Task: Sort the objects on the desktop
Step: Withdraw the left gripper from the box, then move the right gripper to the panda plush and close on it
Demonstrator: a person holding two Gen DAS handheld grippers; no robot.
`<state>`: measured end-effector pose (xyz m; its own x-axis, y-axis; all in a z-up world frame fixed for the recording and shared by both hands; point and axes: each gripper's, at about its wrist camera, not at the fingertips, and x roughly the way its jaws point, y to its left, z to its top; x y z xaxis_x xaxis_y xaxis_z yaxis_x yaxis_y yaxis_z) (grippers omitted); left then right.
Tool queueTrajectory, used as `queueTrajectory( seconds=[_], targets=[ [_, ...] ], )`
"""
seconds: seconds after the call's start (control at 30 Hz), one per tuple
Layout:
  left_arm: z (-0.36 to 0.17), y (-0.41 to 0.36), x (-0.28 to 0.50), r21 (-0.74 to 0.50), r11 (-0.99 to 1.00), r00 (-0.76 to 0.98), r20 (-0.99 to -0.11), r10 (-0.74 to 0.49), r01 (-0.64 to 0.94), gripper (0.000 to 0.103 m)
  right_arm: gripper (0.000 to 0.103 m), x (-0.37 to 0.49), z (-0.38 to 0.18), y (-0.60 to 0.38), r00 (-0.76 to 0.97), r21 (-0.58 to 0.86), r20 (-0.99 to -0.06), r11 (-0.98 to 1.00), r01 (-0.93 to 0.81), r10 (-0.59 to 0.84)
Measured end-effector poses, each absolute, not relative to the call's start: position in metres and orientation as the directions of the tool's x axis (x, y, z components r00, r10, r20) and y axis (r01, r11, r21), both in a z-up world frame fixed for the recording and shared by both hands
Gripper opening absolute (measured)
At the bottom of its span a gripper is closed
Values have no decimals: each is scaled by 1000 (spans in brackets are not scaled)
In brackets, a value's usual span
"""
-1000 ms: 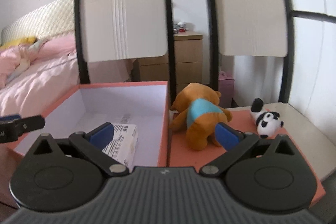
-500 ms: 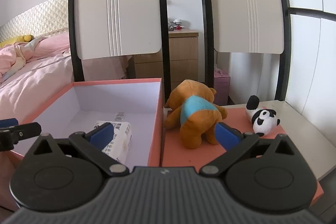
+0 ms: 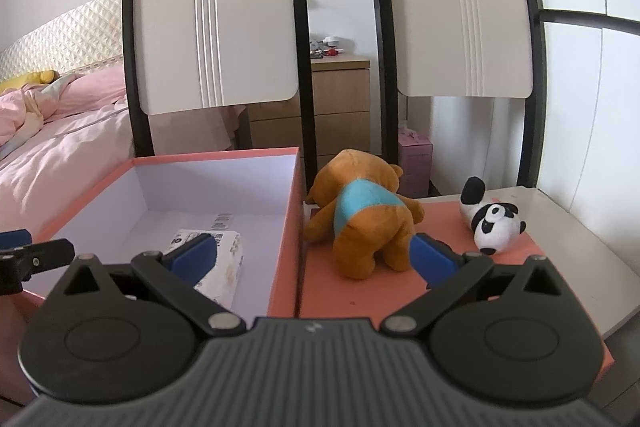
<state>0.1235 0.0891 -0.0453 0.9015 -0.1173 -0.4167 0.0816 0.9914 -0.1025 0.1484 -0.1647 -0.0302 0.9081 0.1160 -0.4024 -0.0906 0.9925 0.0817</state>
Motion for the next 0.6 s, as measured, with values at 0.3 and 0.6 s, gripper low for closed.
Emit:
queueTrajectory(
  seconds=[0.3, 0.6],
  targets=[
    [-47, 88, 124, -99, 992, 900, -420, -118, 84, 94, 103, 155, -31, -175, 916, 71, -388, 994, -85, 106],
    [-48, 86, 125, -100, 992, 896, -428, -118, 83, 94, 103, 200, -28, -201, 907, 28, -414, 997, -78, 82]
  ],
)
